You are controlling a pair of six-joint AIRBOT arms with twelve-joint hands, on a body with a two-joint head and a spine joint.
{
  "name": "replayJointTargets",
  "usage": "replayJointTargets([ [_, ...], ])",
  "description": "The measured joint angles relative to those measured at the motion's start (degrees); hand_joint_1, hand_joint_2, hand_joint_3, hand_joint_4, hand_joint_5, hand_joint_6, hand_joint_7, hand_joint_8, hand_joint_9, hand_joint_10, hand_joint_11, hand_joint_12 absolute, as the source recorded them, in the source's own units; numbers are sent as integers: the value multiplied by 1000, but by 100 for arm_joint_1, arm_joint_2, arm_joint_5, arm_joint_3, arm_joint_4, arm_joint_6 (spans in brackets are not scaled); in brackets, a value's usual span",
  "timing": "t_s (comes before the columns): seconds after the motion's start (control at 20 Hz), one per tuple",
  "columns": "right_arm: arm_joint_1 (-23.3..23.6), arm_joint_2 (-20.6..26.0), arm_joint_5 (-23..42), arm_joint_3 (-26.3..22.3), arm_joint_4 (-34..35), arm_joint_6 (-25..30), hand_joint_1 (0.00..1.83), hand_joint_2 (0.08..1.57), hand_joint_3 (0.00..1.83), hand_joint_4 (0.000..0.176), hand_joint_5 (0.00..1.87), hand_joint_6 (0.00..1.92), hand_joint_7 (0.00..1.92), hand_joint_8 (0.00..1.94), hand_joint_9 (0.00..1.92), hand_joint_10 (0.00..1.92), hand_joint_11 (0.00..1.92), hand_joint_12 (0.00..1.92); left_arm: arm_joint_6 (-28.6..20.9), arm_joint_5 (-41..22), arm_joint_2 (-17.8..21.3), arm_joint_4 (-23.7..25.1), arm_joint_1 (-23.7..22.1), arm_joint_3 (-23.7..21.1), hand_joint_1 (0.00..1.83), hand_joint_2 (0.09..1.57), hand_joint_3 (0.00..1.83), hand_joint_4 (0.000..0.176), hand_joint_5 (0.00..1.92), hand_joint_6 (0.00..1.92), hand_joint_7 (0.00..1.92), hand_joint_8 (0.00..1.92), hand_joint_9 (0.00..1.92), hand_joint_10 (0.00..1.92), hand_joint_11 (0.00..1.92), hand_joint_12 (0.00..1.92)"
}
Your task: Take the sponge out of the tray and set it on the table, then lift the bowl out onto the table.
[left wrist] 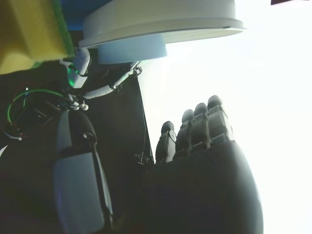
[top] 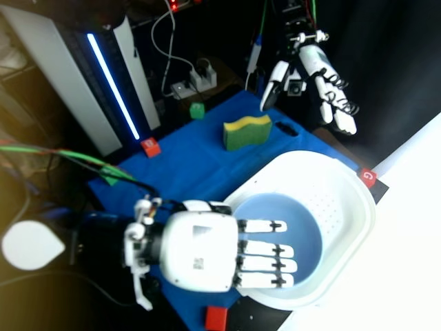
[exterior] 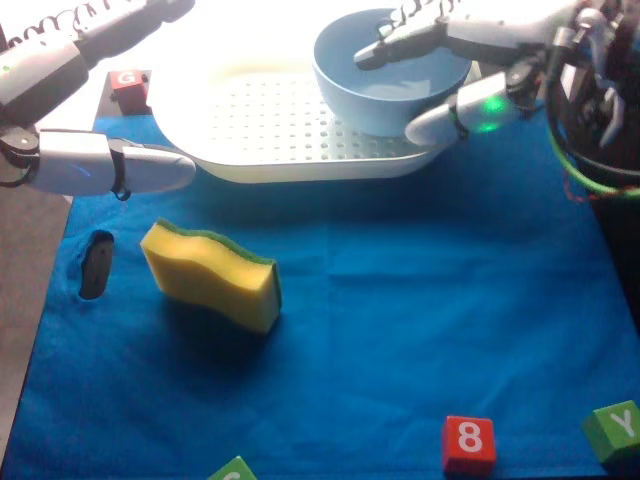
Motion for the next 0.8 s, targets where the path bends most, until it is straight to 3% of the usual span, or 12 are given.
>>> replayJointTargets([
  [0.05, 35, -37, -63, 13, -72, -2, 642, 1113, 1, 151, 379, 2, 262, 4, 177, 7, 0, 494, 0, -2, -4, 9, 0, 0, 766, 931, 5, 159, 22, 2, 1, 0, 0, 0, 13, 8],
  [0.1, 83, -98, -133, 31, -203, 0, 605, 1111, 1, 166, 382, 2, 286, 3, 192, 2, 0, 497, -2, 2, -4, 20, 0, 0, 750, 922, 0, 148, 28, 3, 2, 1, 0, 0, 9, 7],
  [0.2, 101, -199, -219, 35, -341, 0, 654, 1096, 0, 158, 399, 4, 321, 7, 241, 12, 0, 510, -2, -4, -4, 11, -13, 0, 747, 926, 1, 124, 24, 1, 0, 0, 0, 0, 63, 32],
  [0.3, 101, -275, -227, 35, -402, 0, 599, 1111, 0, 116, 443, 1, 377, 1, 342, 3, 12, 757, -20, -48, -13, 13, -13, 0, 705, 915, 0, 148, 17, 0, 13, 5, 10, 4, 105, 54],
  [0.35, 101, -297, -234, 35, -461, 0, 593, 1129, 0, 111, 444, 0, 382, 0, 355, 1, 2, 836, -33, -66, -28, 4, -13, 0, 700, 909, 0, 163, 21, 2, 20, 6, 19, 7, 96, 52],
  [0.4, 101, -310, -243, 35, -511, 0, 593, 1129, 0, 111, 444, 0, 382, 0, 355, 1, 2, 836, -42, -79, -28, 24, -13, 0, 700, 909, 0, 163, 21, 2, 20, 6, 19, 7, 96, 52],
  [0.45, 101, -334, -289, 35, -579, 2, 810, 1109, 0, 47, 544, 3, 484, 4, 478, 11, 107, 986, -39, -94, -31, 35, -13, 0, 668, 914, 0, 175, 24, 2, 27, 7, 23, 6, 93, 56],
  [0.5, 101, -352, -328, 35, -640, 0, 906, 1108, 0, 13, 594, 4, 534, 5, 539, 13, 160, 1012, -42, -103, -31, 24, -13, 0, 667, 926, 4, 174, 25, 2, 27, 6, 17, 3, 70, 49],
  [0.6, 101, -402, -446, 37, -813, 4, 963, 1109, 0, 9, 613, 6, 544, 4, 549, 11, 149, 1006, -46, -125, -31, 26, -13, 0, 668, 928, 4, 172, 27, 3, 28, 5, 16, 2, 63, 47],
  [0.7, 107, -485, -562, 48, -1016, 24, 1172, 1084, 0, 0, 800, 13, 783, 25, 808, 43, 370, 896, -50, -127, -31, 24, -13, 0, 666, 933, 5, 174, 42, 7, 34, 5, 23, 4, 53, 49],
  [0.75, 120, -527, -575, 68, -1058, 24, 1164, 1193, 8, 0, 836, 907, 723, 1173, 890, 192, 446, 1136, -55, -127, -31, 24, -13, 0, 669, 931, 3, 176, 48, 8, 44, 8, 36, 8, 66, 57],
  [0.8, 142, -544, -586, 79, -1067, 24, 1164, 1193, 8, 0, 836, 907, 723, 1173, 890, 192, 446, 1136, -57, -127, -31, 24, -13, 0, 669, 931, 3, 176, 48, 8, 44, 8, 36, 8, 66, 57],
])
